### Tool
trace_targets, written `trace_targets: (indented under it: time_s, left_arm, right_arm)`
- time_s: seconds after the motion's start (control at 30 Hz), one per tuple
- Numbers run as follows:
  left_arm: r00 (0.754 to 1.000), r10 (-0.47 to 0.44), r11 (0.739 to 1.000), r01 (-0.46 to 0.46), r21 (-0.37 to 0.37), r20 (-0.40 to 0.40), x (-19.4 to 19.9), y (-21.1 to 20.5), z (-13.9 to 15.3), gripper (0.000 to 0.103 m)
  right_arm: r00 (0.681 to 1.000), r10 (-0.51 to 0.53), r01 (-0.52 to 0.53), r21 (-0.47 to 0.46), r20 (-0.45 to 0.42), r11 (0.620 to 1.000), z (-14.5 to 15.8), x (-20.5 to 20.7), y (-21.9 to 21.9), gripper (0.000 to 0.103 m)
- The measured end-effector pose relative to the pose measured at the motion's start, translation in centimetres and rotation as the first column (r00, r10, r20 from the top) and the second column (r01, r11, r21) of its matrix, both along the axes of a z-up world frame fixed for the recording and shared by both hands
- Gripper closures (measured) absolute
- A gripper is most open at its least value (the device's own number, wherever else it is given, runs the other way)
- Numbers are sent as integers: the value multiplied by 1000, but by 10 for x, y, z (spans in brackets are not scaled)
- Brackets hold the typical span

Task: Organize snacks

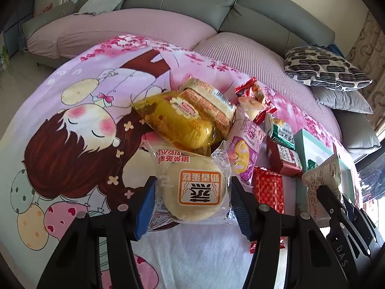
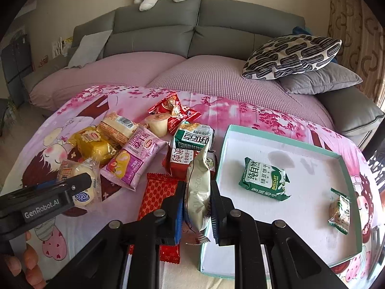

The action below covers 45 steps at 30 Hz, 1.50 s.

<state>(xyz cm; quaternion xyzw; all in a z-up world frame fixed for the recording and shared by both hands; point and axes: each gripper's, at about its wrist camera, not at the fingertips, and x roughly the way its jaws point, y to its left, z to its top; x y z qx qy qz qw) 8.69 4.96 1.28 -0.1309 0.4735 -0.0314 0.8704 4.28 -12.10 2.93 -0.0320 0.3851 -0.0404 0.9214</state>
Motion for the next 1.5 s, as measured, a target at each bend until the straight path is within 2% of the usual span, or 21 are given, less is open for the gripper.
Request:
trace_targets:
  time_s: [0.33, 0.5, 0.6, 0.77, 1.1, 1.3, 1.5]
  left_arm:
    - [996, 7, 1000, -8, 13, 91, -9, -6, 31, 42]
    - [988, -82, 996, 84, -14, 128, -8, -38, 41, 42]
    - [979, -142, 990, 144, -5, 144, -9, -64, 45, 42]
    - [957, -236, 972, 236, 22, 166, -8, -105, 51, 42]
    - [907, -381, 925, 371, 87, 180, -5, -169, 52, 42]
    - [881, -445, 895, 432, 108, 160, -5, -195, 44, 42]
    - [862, -492, 869, 478, 124, 120, -7, -213, 29, 42]
  right_arm:
    - [1000, -18, 18, 32, 6, 999, 6, -3, -10, 83]
    - [999, -49, 48, 50, 16, 998, 11, -6, -26, 83]
    - [995, -94, 92, 64, 22, 994, 16, -9, -44, 83]
    - [979, -200, 195, 96, 37, 976, 23, -16, -86, 83]
    - [918, -393, 381, 149, 59, 913, 33, -38, -165, 83]
    - [894, -443, 431, 147, 64, 890, 33, -45, -186, 83]
    - [887, -460, 453, 143, 25, 880, 22, -41, -194, 83]
